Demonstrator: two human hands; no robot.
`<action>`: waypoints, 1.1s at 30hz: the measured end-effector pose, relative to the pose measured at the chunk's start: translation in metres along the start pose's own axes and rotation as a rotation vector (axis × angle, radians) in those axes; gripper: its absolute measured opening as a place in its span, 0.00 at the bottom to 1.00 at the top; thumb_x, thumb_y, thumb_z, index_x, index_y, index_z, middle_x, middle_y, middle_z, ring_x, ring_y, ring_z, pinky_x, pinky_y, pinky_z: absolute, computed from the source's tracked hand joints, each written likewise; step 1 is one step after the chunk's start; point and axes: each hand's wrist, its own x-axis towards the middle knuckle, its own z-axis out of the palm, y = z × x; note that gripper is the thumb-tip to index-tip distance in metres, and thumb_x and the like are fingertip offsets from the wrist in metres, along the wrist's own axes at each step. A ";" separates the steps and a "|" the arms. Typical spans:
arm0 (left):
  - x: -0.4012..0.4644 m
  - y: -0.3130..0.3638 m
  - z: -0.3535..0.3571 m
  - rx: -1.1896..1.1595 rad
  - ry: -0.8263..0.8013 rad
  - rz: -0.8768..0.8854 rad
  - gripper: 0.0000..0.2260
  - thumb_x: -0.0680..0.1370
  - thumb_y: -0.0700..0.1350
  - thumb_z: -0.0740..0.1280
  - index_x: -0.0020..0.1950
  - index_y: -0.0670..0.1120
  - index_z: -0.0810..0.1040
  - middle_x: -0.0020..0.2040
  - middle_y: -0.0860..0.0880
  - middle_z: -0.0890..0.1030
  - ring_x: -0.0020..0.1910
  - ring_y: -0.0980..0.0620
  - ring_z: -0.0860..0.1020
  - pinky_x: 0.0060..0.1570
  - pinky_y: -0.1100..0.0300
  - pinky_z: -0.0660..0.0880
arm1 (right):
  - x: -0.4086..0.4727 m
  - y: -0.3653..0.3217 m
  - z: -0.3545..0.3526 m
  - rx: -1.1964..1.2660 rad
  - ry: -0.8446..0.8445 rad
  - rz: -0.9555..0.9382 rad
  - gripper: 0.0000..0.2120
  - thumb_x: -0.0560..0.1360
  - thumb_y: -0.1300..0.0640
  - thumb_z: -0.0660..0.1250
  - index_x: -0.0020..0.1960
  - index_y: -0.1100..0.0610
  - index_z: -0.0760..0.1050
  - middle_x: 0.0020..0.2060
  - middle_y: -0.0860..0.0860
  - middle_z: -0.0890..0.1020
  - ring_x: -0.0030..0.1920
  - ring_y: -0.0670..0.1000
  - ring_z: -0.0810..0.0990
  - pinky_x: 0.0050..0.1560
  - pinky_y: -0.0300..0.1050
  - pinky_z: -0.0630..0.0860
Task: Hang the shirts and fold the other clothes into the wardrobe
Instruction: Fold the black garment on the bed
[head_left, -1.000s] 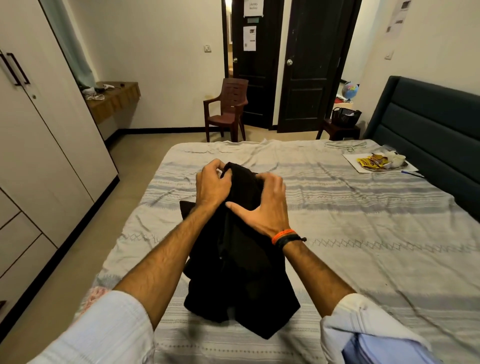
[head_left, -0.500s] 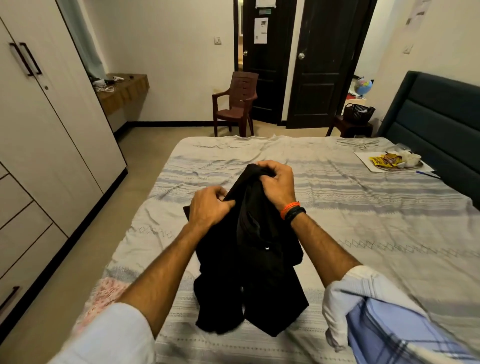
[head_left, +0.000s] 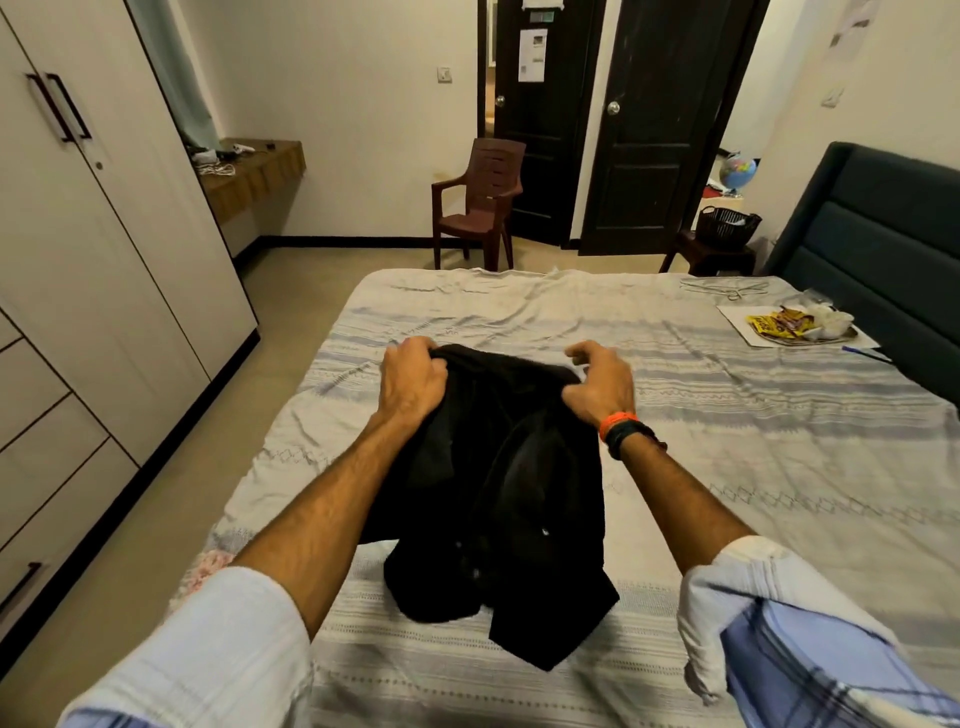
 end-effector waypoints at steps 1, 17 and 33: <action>0.002 0.009 0.000 0.011 -0.026 0.042 0.09 0.74 0.38 0.63 0.50 0.41 0.82 0.49 0.40 0.83 0.52 0.40 0.79 0.50 0.55 0.73 | 0.000 0.003 0.003 -0.080 -0.119 -0.110 0.31 0.62 0.62 0.75 0.65 0.55 0.75 0.60 0.55 0.78 0.62 0.58 0.76 0.64 0.51 0.74; -0.009 -0.026 0.023 -0.095 -0.622 -0.001 0.32 0.64 0.58 0.80 0.64 0.50 0.77 0.56 0.54 0.81 0.55 0.53 0.79 0.58 0.54 0.76 | -0.004 -0.013 0.031 0.549 0.014 -0.020 0.11 0.69 0.69 0.70 0.47 0.56 0.81 0.42 0.52 0.85 0.48 0.55 0.84 0.52 0.54 0.81; 0.001 -0.007 0.021 0.202 0.025 -0.086 0.35 0.66 0.46 0.81 0.66 0.42 0.66 0.65 0.41 0.70 0.64 0.41 0.70 0.61 0.48 0.70 | -0.010 -0.009 0.042 0.915 -0.155 0.487 0.07 0.76 0.64 0.64 0.44 0.66 0.79 0.42 0.61 0.83 0.41 0.56 0.82 0.39 0.43 0.77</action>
